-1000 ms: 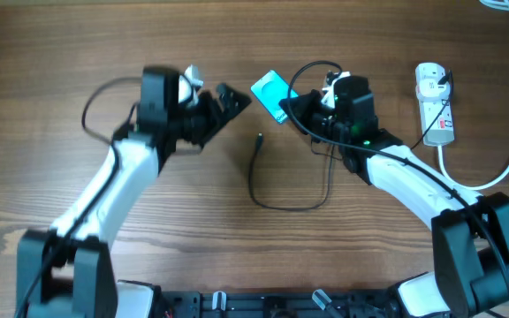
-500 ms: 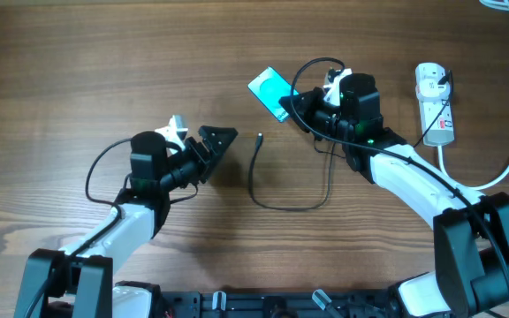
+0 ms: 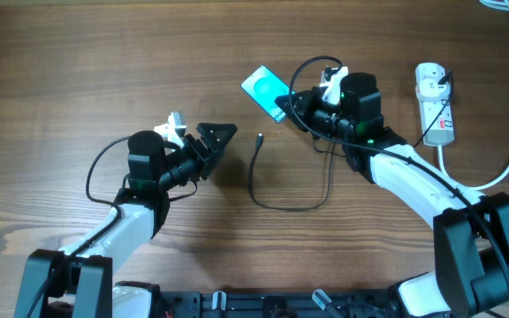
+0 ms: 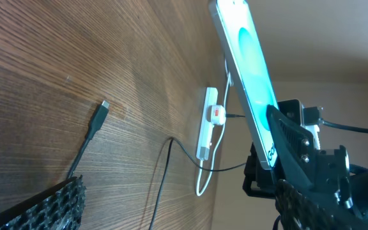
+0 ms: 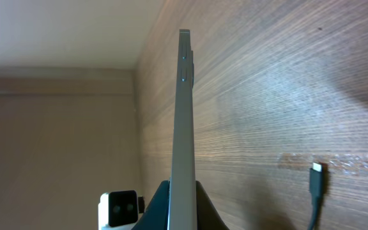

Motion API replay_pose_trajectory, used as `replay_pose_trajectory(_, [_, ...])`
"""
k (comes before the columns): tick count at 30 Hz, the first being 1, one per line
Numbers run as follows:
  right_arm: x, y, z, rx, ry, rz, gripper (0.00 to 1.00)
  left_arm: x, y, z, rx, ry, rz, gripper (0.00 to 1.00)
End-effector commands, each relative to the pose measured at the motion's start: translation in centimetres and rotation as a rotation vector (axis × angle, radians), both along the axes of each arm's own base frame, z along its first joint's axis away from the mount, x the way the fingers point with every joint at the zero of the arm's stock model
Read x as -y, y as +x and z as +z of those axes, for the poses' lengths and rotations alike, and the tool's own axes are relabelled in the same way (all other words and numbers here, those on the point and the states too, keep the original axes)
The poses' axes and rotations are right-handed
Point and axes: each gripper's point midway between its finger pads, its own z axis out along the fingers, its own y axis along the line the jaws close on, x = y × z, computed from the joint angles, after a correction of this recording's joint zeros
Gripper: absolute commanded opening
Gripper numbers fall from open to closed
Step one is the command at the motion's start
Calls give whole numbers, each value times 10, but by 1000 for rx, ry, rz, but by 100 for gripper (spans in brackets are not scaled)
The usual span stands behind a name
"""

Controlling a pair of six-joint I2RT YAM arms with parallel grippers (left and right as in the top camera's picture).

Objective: Plug charger to phone and switch on socket

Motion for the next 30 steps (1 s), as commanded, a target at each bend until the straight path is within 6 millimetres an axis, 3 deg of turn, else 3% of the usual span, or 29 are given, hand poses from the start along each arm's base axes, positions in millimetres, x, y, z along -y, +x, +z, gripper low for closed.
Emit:
replay_pose_trajectory(1, [-6,-1,26,53,45,36,4,-3,6,5,17,-19,26,100])
replay_pose_trajectory(8, [-22,-5,37,43,105,46,4,-11,30,51,178,-111,129,100])
replay_pose_trajectory(12, [-35,-5,42,52,152,58,4,-11,34,37,145,-111,137,100])
replay_pose_trajectory(16, [-44,-8,37,52,157,82,4,-8,40,41,216,-129,124,100])
replay_pose_trajectory(20, [-57,-12,42,88,176,117,4,-8,45,27,183,-142,133,100])
replay_pose_trajectory(30, [-70,-20,39,91,177,146,4,-7,60,50,283,-198,140,100])
